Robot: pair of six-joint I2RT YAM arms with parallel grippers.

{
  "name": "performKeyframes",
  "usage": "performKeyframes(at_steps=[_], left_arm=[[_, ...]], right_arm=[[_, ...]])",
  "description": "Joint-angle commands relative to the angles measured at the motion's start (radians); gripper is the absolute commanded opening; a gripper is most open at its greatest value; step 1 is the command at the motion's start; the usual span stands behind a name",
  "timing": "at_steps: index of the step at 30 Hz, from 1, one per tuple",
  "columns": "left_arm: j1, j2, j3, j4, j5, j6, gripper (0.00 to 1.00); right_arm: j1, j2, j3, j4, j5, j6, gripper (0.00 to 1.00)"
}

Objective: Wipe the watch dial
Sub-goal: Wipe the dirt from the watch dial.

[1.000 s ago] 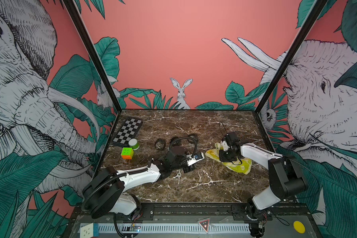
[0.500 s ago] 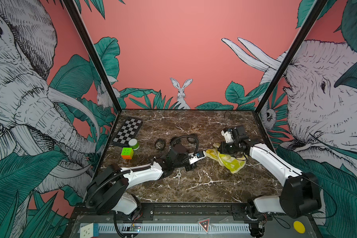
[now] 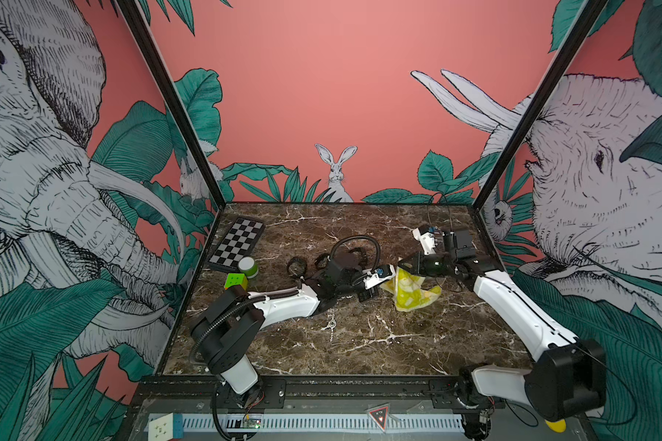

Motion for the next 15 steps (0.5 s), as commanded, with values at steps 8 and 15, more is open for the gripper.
performKeyframes(at_steps=[8, 15], left_arm=[[0.024, 0.031, 0.064, 0.052, 0.082, -0.002, 0.00], [0.024, 0.038, 0.090, 0.077, 0.142, -0.017, 0.00]], right_arm=[[0.001, -0.053, -0.051, 0.142, -0.121, 0.039, 0.00], [0.022, -0.028, -0.063, 0.170, -0.118, 0.042, 0.00]])
